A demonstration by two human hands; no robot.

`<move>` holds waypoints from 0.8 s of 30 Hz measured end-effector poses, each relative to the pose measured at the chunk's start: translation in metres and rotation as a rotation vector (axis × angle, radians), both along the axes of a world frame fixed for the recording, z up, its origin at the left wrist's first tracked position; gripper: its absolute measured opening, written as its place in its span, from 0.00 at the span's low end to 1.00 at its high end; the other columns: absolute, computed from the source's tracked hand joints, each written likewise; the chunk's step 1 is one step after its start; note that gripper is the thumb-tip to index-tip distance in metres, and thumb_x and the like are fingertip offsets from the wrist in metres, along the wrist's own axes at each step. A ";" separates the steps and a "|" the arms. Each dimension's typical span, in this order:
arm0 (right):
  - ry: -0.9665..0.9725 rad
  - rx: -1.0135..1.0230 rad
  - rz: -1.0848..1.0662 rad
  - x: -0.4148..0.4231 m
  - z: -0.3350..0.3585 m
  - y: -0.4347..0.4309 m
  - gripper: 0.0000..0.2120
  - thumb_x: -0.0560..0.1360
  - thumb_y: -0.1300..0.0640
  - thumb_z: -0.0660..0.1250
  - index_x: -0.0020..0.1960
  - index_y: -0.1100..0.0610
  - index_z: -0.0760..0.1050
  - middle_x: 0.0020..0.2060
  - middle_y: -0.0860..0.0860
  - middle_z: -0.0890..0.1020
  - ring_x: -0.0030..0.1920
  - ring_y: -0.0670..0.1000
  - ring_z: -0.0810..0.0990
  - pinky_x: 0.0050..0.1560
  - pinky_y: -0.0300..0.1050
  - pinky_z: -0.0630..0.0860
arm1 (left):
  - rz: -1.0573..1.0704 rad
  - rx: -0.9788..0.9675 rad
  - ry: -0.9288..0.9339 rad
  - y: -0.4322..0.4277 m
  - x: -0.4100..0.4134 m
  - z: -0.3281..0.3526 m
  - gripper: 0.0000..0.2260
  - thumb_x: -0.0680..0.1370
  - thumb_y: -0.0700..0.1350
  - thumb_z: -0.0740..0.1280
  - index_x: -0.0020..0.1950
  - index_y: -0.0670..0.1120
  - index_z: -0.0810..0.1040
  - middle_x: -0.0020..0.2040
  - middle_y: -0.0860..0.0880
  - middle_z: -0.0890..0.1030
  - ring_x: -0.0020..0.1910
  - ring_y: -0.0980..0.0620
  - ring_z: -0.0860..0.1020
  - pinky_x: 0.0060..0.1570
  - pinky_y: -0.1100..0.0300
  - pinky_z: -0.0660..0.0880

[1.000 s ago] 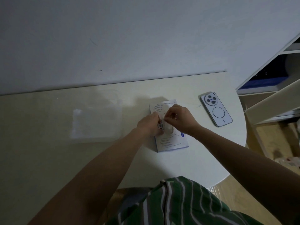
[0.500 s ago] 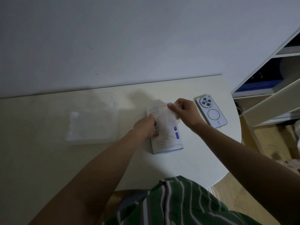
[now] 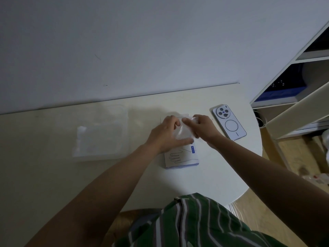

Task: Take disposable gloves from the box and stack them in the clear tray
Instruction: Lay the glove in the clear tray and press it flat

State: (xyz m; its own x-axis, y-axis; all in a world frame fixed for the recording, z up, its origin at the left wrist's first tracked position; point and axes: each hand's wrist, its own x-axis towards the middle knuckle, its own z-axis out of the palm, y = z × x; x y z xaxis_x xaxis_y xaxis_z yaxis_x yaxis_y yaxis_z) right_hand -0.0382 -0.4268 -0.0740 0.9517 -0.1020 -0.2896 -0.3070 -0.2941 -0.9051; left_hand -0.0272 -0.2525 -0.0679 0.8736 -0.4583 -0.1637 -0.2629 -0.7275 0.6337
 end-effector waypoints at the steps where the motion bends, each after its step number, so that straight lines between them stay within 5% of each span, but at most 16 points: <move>1: -0.010 0.019 0.008 0.000 0.002 0.002 0.18 0.75 0.49 0.71 0.34 0.56 0.69 0.20 0.44 0.73 0.21 0.41 0.71 0.23 0.34 0.67 | -0.034 0.058 -0.043 -0.003 0.001 -0.001 0.19 0.71 0.60 0.71 0.52 0.51 0.69 0.51 0.56 0.72 0.40 0.55 0.73 0.39 0.58 0.69; 3: -0.021 0.103 0.017 0.000 0.003 0.001 0.15 0.75 0.51 0.72 0.37 0.57 0.71 0.23 0.45 0.75 0.23 0.42 0.72 0.24 0.34 0.68 | -0.037 0.037 -0.139 -0.004 0.003 -0.002 0.08 0.76 0.51 0.68 0.44 0.49 0.72 0.44 0.55 0.73 0.41 0.50 0.75 0.38 0.58 0.68; 6: -0.014 0.257 -0.002 -0.004 0.002 -0.008 0.09 0.74 0.57 0.73 0.43 0.60 0.74 0.28 0.49 0.77 0.27 0.45 0.73 0.29 0.36 0.72 | 0.168 -0.137 -0.086 0.004 0.008 -0.006 0.13 0.80 0.45 0.63 0.39 0.41 0.76 0.35 0.50 0.77 0.36 0.47 0.77 0.37 0.55 0.70; 9: 0.001 0.288 -0.095 -0.008 -0.001 -0.015 0.06 0.74 0.59 0.73 0.45 0.59 0.76 0.31 0.50 0.78 0.31 0.47 0.73 0.33 0.37 0.72 | 0.364 -0.333 0.086 0.015 0.015 -0.007 0.16 0.82 0.45 0.60 0.41 0.37 0.79 0.31 0.48 0.77 0.27 0.55 0.75 0.38 0.55 0.76; 15: -0.055 0.265 -0.161 -0.008 0.004 -0.003 0.06 0.79 0.57 0.65 0.46 0.60 0.76 0.36 0.52 0.80 0.33 0.48 0.76 0.38 0.42 0.75 | 0.499 -0.451 0.277 0.018 0.012 -0.010 0.21 0.78 0.40 0.57 0.25 0.49 0.66 0.21 0.55 0.69 0.22 0.59 0.67 0.32 0.63 0.68; 18: -0.037 0.249 0.062 -0.008 0.008 0.008 0.11 0.77 0.55 0.64 0.56 0.60 0.75 0.48 0.54 0.82 0.42 0.50 0.81 0.41 0.40 0.77 | 0.521 -0.529 0.403 0.014 0.010 -0.007 0.18 0.79 0.41 0.56 0.28 0.44 0.70 0.25 0.50 0.72 0.25 0.52 0.72 0.36 0.56 0.72; 20: -0.003 0.046 0.222 -0.009 0.006 0.018 0.18 0.74 0.55 0.70 0.61 0.59 0.74 0.53 0.52 0.80 0.48 0.49 0.80 0.44 0.40 0.77 | 0.499 -0.551 0.453 0.011 0.008 -0.003 0.15 0.79 0.40 0.56 0.34 0.40 0.74 0.30 0.43 0.75 0.29 0.46 0.75 0.35 0.55 0.75; 24: -0.106 -0.185 0.163 -0.008 0.001 0.031 0.15 0.72 0.54 0.75 0.38 0.65 0.76 0.32 0.57 0.77 0.33 0.51 0.72 0.36 0.44 0.68 | 0.412 -0.488 0.341 0.013 0.003 -0.005 0.17 0.81 0.41 0.57 0.34 0.39 0.76 0.32 0.43 0.78 0.32 0.45 0.76 0.38 0.52 0.78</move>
State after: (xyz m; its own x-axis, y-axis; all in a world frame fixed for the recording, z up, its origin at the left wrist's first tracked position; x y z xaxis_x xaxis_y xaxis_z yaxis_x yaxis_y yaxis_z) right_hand -0.0463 -0.3961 -0.0728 0.9840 0.0132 -0.1778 -0.1481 -0.4950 -0.8562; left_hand -0.0242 -0.2391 -0.0732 0.9279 -0.1935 -0.3187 0.2419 -0.3377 0.9096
